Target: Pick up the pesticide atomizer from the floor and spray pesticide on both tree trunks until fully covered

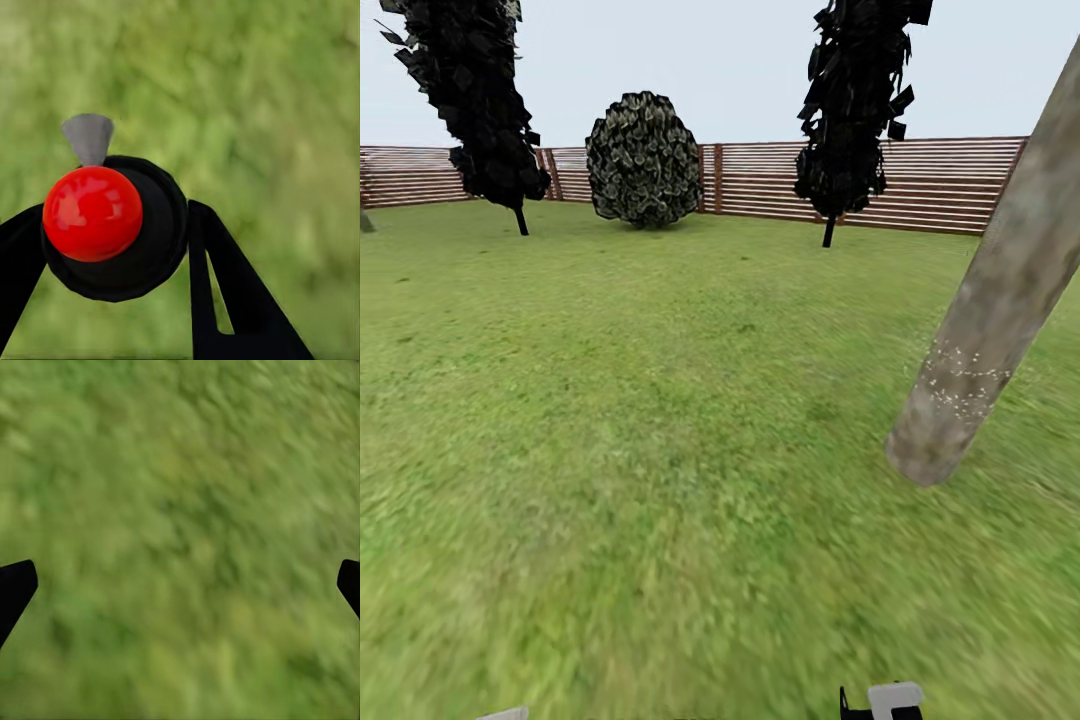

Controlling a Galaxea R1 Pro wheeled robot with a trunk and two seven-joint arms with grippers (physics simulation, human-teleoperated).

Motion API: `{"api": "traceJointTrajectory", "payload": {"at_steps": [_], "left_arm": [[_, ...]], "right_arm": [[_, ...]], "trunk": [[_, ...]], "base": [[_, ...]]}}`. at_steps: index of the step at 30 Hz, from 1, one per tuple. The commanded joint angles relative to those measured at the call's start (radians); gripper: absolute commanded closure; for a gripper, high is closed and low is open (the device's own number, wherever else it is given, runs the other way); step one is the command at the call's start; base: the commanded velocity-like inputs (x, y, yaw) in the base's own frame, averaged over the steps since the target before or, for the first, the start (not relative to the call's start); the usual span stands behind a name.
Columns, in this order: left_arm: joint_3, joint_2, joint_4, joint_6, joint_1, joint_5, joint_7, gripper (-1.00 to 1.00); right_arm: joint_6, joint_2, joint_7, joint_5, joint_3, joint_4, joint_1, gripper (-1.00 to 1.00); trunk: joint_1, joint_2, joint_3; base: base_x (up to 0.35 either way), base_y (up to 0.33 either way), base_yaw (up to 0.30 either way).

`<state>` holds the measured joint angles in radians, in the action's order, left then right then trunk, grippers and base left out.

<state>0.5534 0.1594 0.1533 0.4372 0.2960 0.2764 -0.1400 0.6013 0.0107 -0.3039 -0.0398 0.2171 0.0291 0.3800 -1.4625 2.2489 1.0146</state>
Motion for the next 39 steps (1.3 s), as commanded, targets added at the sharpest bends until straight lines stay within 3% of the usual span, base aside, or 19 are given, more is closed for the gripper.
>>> {"api": "traceJointTrajectory", "payload": {"at_steps": [1,33,39], "left_arm": [[0.000,0.000,0.000,0.000,0.000,0.000,-0.001,1.00],[-0.001,-0.001,0.000,-0.002,0.000,0.001,0.000,1.00],[-0.001,-0.003,-0.001,-0.002,0.000,-0.002,0.000,1.00]], "right_arm": [[0.000,0.000,0.000,0.000,0.000,0.000,0.000,-1.00],[0.000,0.000,0.000,0.000,0.001,0.000,-0.001,-1.00],[0.000,0.000,0.000,0.000,0.001,0.000,-0.001,-1.00]], "trunk": [[0.000,0.000,0.001],[0.000,0.000,0.033],[0.000,0.000,0.039]], "base": [[0.000,0.000,0.229],[0.000,0.001,0.229],[0.000,0.293,0.229]]}}
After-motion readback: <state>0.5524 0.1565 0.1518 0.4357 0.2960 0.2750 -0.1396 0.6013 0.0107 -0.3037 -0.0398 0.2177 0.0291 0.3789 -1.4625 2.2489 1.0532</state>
